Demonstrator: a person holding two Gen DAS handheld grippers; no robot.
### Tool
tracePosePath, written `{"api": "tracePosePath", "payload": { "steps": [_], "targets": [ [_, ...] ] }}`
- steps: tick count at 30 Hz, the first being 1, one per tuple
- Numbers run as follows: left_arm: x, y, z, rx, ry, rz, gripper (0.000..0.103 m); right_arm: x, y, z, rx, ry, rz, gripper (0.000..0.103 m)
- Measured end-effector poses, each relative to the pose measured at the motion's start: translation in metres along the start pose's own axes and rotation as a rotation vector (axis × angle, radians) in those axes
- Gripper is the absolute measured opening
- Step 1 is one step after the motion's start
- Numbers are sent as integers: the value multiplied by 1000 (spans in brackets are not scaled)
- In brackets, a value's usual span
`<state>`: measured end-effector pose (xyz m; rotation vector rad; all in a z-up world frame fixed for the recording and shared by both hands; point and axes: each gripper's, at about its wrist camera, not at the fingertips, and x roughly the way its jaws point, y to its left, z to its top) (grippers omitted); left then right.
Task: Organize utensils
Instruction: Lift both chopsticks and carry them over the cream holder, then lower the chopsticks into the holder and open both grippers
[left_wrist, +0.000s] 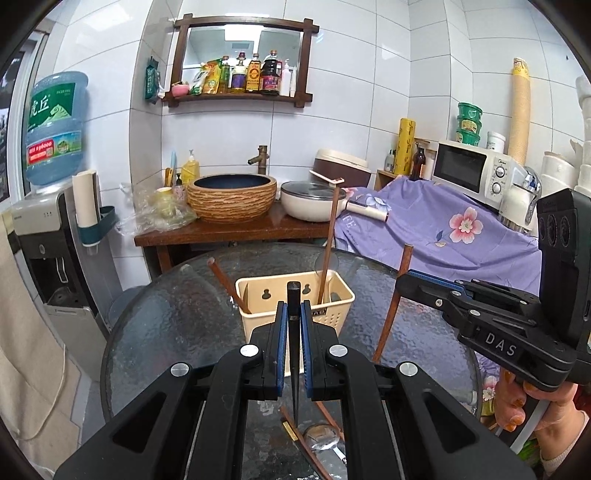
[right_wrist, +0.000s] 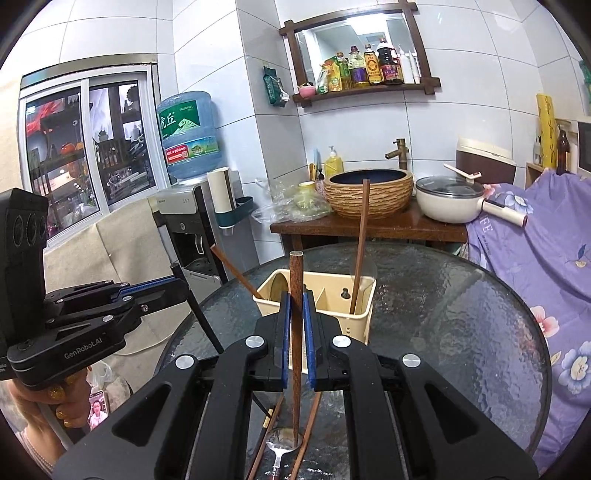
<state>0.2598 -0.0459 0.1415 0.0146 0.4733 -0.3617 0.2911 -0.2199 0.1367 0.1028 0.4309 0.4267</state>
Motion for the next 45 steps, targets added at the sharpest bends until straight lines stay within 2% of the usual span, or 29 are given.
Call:
{"api": "tracePosePath", "payload": {
  "steps": [9,16,22,27,32,38,45],
  "targets": [
    [-13,-2,43,-9,-49,-46,7,-4,-3,38,3,-20,0,7],
    [-23,1,88,-25,-91,-68,7,-13,1,95,-14,-72,-9,8],
    [-15,11,128,-68,-129,-2,7,-10,3,138,-20,-124,-59,8],
    [6,18,144,-103,-129,56,7,7,3,159,-25,-150,-105,8],
    [30,23,142,-116,-136,118,7,36,-4,157,-18,-127,-130,8],
    [62,32,115,-147,-79,117,7,67,-16,125,2,-66,-144,8],
    [84,31,85,-133,-19,114,7,91,-24,91,0,-10,-156,8]
  ]
}}
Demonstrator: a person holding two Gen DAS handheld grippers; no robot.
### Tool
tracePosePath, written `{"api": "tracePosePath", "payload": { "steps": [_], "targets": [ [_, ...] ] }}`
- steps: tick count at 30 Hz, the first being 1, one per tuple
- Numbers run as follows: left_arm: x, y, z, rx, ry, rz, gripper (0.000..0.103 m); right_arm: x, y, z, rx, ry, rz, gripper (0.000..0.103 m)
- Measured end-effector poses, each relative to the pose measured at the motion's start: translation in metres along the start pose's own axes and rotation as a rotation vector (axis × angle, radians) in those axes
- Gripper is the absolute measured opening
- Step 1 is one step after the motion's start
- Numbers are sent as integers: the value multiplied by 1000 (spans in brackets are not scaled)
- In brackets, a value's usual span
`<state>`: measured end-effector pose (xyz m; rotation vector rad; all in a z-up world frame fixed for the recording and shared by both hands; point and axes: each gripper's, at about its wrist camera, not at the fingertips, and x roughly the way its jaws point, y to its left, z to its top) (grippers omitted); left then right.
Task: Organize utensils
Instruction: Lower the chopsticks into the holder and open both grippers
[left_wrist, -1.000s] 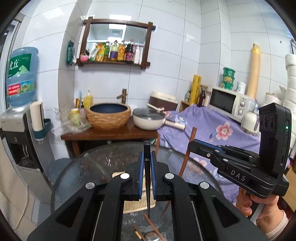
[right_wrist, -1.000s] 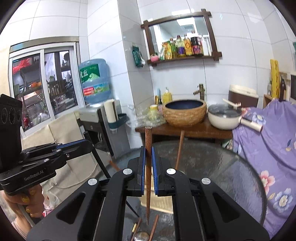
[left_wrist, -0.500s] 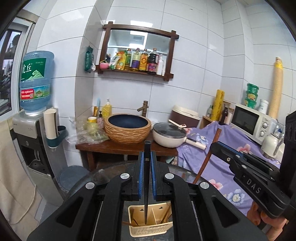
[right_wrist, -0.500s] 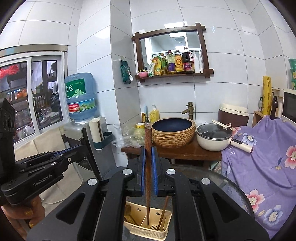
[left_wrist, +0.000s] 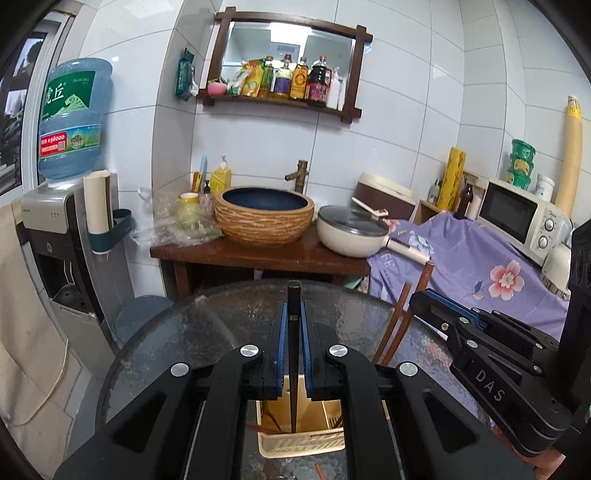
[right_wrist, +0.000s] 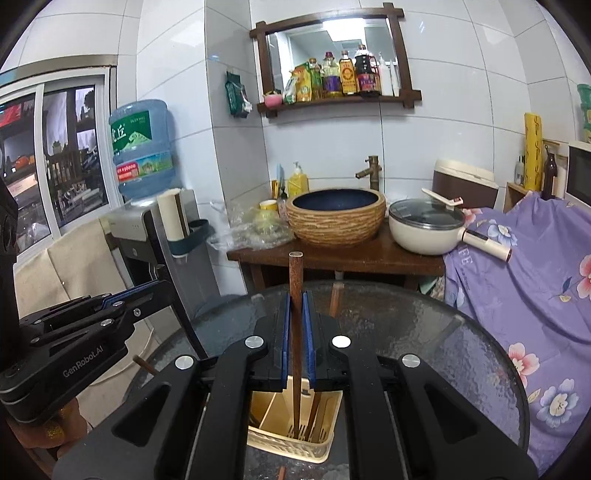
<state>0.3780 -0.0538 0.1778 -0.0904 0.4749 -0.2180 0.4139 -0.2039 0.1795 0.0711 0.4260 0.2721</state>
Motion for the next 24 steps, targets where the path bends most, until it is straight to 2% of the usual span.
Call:
{"api": "tracePosePath", "payload": {
  "steps": [8,15,21,24],
  "targets": [
    [17,0,-25,7,56,1,7,15,-2,-25,-4,42,-7,8],
    [28,0,-38,9,93,1,7,12,1,-27,-19,31,-12,8],
    [28,1,-39,18,90,7,7,11,-2,-27,-15,31,-25,8],
    [27,2,-38,18,88,6,15,11,-4,-27,-11,27,-21,8]
  ]
}}
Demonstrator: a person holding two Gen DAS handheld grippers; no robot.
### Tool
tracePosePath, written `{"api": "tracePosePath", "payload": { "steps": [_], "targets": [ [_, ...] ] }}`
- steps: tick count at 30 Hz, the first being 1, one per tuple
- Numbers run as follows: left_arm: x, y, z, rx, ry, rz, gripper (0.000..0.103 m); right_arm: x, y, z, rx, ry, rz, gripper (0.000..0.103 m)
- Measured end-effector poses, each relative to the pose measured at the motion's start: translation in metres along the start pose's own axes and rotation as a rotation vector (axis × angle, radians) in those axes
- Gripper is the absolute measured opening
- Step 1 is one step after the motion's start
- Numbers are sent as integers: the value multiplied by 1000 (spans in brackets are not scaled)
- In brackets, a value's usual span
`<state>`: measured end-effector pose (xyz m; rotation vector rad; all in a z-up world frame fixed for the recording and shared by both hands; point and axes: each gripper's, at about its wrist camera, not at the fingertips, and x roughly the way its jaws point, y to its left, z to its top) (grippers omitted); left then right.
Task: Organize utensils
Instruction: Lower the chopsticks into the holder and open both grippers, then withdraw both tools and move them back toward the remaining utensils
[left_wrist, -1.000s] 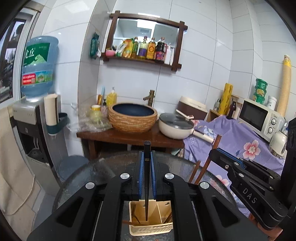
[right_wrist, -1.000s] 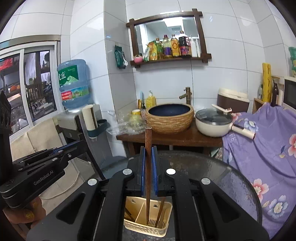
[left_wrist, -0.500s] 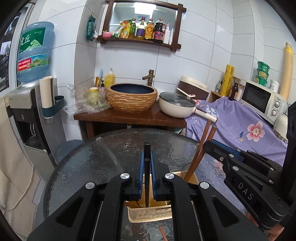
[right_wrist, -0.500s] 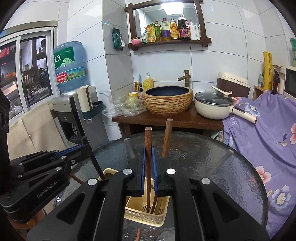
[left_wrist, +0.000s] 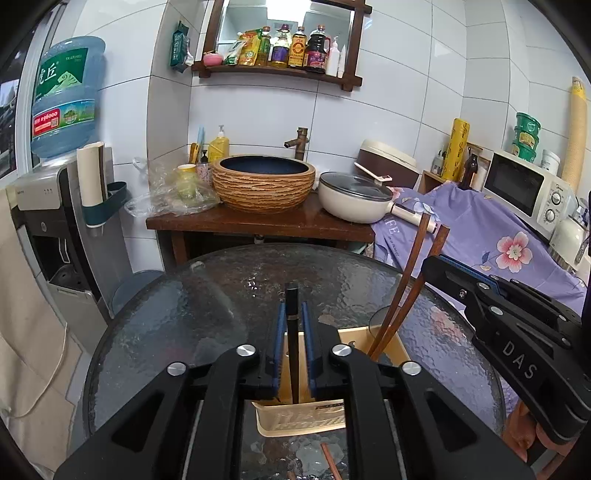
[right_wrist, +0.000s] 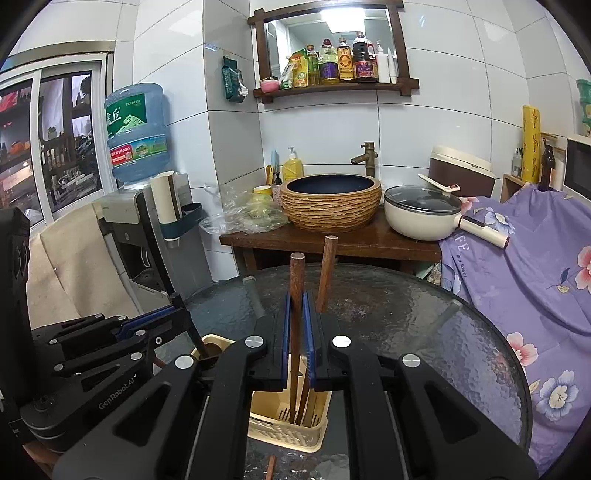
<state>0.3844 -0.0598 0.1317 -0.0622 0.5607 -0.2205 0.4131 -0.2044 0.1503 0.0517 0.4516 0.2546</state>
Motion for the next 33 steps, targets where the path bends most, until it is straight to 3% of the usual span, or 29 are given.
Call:
{"api": "tracePosePath", "payload": {
  "steps": [2,7,9,10,11,14,18,24,29,33],
  "targets": [
    [-2,0,1,-1,-10,3,26,-1,0,0,-5,-5,-7,8],
    [-16,0,2,0,-46,-12,41,-6,1,-2,-15,-17,4,11],
    [-27,-1,0,5,-71,-17,51,-10,3,-3,-24,-27,9,25],
    [-33,-1,-1,3,-88,-18,59,-15,4,-5,-29,-45,11,39],
    [-43,0,-5,-1,-115,-25,65,-19,4,-5,-30,-59,10,47],
    [-63,1,-16,9,-166,-26,74,-35,6,-11,-42,-96,14,47],
    [-79,4,-34,19,-179,-27,78,-54,11,-27,-51,-96,43,47],
    [-84,14,-71,9,-115,-27,79,-69,22,-66,-76,-48,73,47],
    [-68,20,-111,51,-5,3,78,-56,26,-104,-88,69,84,47],
    [-47,29,-140,44,109,24,70,-38,22,-133,-66,174,92,47]
  ]
}}
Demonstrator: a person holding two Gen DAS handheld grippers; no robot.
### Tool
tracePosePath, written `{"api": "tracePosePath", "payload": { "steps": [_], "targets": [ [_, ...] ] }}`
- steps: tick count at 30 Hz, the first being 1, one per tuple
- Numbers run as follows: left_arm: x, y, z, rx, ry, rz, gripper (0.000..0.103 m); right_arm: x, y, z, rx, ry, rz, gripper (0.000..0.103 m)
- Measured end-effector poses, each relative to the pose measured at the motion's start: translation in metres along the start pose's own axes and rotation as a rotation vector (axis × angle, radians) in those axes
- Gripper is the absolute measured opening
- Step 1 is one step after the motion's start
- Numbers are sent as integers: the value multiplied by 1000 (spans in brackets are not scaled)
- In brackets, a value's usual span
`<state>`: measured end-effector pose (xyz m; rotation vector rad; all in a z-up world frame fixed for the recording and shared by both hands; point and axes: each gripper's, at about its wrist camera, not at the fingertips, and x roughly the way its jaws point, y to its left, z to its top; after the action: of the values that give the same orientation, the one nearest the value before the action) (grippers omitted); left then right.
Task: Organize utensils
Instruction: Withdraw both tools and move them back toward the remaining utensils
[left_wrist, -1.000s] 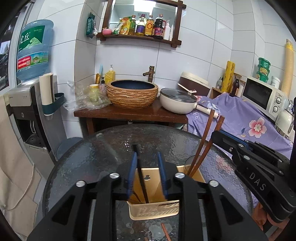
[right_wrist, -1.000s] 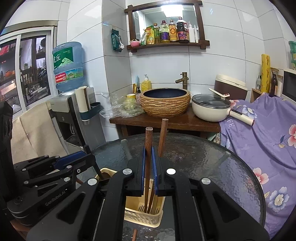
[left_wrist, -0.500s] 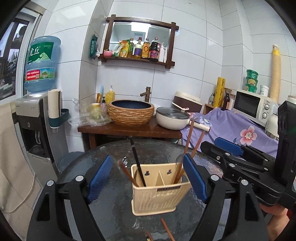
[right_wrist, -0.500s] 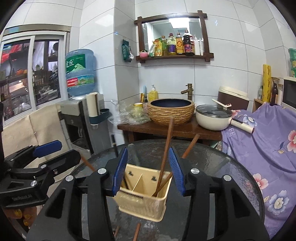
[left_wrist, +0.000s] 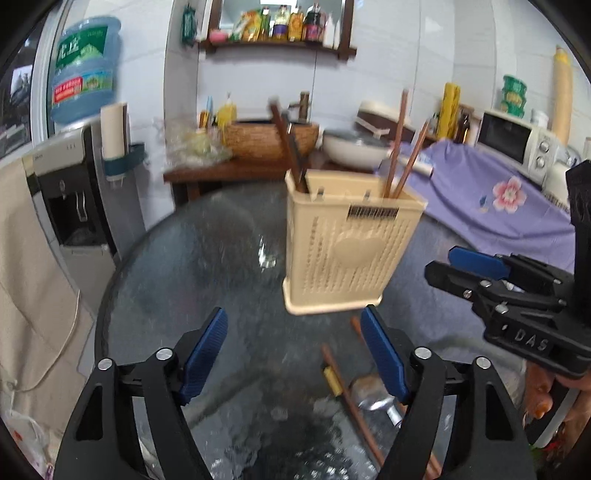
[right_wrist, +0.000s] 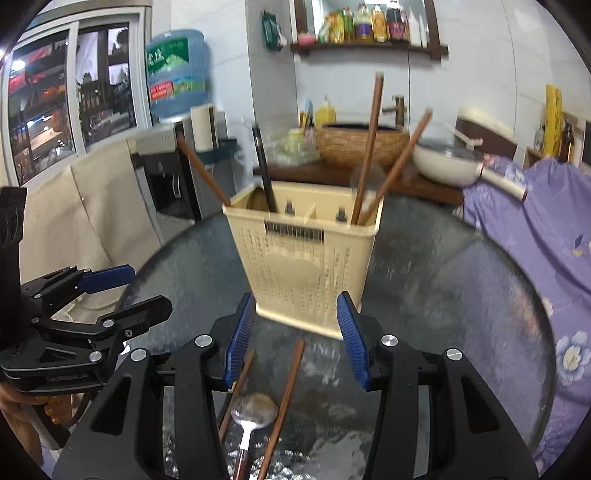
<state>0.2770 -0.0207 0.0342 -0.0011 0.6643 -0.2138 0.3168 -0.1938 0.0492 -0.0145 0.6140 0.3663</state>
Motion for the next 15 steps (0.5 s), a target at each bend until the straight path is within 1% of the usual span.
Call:
{"api": "tracePosePath", "payload": {
  "steps": [1,2,4,7,15],
  "targets": [
    [7,2,-6,1,26,4,66,8,-2,-8,15,34,10,47],
    [15,3,-13,6,63,3,63,13,-4,-12,21,49,14,47],
    [28,3,-25,12,118,-1,60,25,-5,-23,20,95,10,47],
    [40,5,-38,15,164,-3,58,40,-4,-40,24,157,18,47],
    [51,12,-53,-10,210,-11,56,48,2,-68,33,234,96,47]
  ]
}}
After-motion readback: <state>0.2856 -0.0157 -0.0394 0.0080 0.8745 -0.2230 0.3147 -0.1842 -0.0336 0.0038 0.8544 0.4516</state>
